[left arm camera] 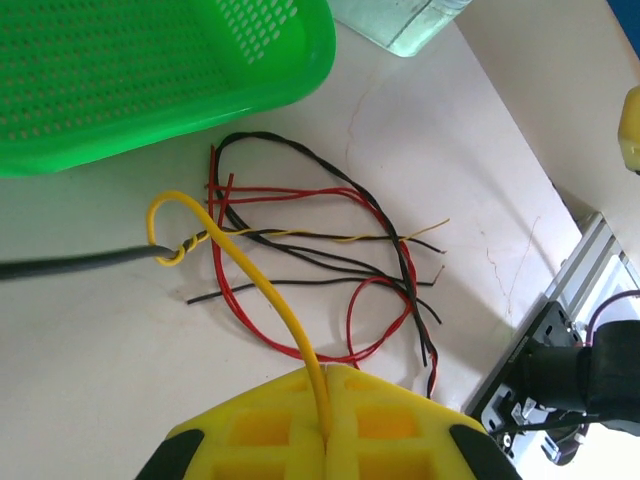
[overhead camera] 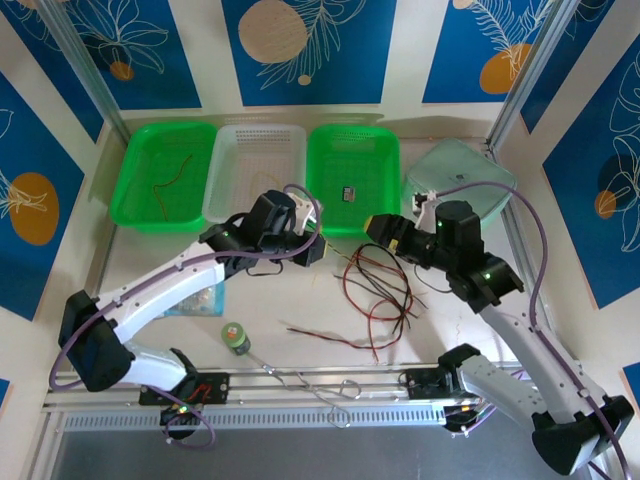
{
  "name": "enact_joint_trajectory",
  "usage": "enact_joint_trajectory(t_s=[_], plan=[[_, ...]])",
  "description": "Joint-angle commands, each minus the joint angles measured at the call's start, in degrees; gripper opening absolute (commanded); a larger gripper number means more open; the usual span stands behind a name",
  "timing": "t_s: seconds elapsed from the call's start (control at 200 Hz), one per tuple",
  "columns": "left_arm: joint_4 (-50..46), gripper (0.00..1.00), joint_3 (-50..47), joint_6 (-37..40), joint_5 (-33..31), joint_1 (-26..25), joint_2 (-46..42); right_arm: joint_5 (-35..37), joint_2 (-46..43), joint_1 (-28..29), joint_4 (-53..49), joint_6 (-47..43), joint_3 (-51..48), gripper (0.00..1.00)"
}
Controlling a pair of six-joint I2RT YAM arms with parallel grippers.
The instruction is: Untangle the cables
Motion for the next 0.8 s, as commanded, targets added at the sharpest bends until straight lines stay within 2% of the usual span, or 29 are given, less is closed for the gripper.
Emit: enact_joint_trajectory(t_s=[0.0,0.06,0.11,0.185,0.265,0.385,0.51,0.6,0.685,0.795], plan=[[-8.0,0.0,7.6,2.6,1.8,-0.2,1.1,3.6,-2.4,-0.1,-4.5,-14.9,0.6,0.72],[-10.9,0.0,10.7,6.2,4.2,-0.4,1.5,3.9,-4.9,-0.1,0.0,-18.9,-2.4,0.72],[-14.1,0.0,12.9,12.1,3.6,-0.7,1.4,4.1,-7.5,-0.2,4.4,-21.5,-5.0,0.72],[-19.6,0.0,15.4,22.9,-2.2,-1.1,0.8,4.6,-9.5,-0.6,8.3,-23.8,-6.0,0.72],[-26.0,0.0,19.3,34.1,-8.4,-1.1,1.1,3.9,-9.2,-1.7,7.9,-25.9,-3.7,0.72],[-32.0,0.0,25.5,47.4,-12.0,-1.0,2.2,2.4,-7.5,-2.4,5.3,-27.8,0.4,0.72],[-31.3,0.0,27.9,59.0,-12.3,-1.0,0.8,1.2,-7.7,-2.4,7.0,-26.7,1.3,0.71],[-26.9,0.0,24.5,69.2,-9.5,-1.0,-3.1,-0.1,-8.3,-2.4,9.7,-25.0,0.5,0.69],[-21.6,0.0,21.7,74.6,-9.6,-0.9,-5.9,-1.7,-7.8,-2.4,11.1,-24.6,0.3,0.68],[-25.4,0.0,24.3,85.7,-6.8,-0.9,-5.7,-4.7,-6.3,-2.1,11.9,-25.5,1.0,0.68]])
